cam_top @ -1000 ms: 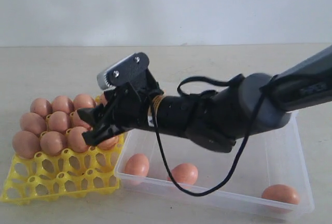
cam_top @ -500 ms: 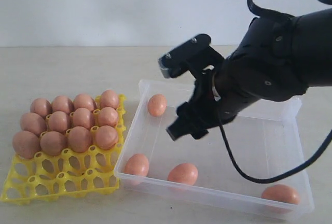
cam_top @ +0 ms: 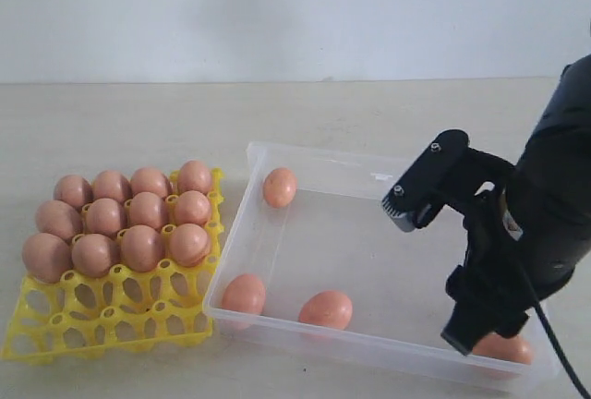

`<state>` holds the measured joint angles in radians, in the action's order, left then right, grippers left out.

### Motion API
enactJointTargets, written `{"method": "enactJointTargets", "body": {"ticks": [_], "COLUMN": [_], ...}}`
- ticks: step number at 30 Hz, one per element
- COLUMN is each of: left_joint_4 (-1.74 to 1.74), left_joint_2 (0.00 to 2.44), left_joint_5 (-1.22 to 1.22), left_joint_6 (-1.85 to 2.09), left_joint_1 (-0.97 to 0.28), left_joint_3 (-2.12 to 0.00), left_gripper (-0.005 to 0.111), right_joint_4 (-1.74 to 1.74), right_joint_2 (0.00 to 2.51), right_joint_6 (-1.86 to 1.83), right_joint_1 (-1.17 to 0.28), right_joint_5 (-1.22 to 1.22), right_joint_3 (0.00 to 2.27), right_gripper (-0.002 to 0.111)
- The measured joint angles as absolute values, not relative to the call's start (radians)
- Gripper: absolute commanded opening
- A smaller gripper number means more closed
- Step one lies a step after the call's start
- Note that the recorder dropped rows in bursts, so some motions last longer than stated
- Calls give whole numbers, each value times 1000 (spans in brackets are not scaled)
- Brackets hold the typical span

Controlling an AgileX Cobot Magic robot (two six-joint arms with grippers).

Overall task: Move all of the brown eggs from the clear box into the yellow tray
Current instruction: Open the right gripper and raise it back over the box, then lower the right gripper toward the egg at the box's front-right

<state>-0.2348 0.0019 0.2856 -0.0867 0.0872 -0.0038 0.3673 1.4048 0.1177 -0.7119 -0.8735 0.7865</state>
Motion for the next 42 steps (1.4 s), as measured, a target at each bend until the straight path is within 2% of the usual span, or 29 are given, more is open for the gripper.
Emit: {"method": "enactJointTargets", "body": {"ticks": [5,9,23,42], "left_joint_4": [-235,-235,-235,-235], "left_joint_2": [2,2,2,2], "left_joint_5": [286,286,286,286], "left_joint_6": [-87,-87,-87,-87], "left_joint_1": [87,87,87,87], "left_joint_3": [-4,-4,-4,-4], "left_gripper": [22,22,22,22], "right_joint_4": [203,222,337,372], "right_joint_2": [1376,1376,1390,1490], "right_joint_6": [-266,-346,-434,-437], "right_joint_1": [-710,-710,-710,-710], "right_joint_5": [-1049,-1070,-954,-917], "right_joint_3": [785,785,785,783], "right_gripper": [62,62,62,62]}}
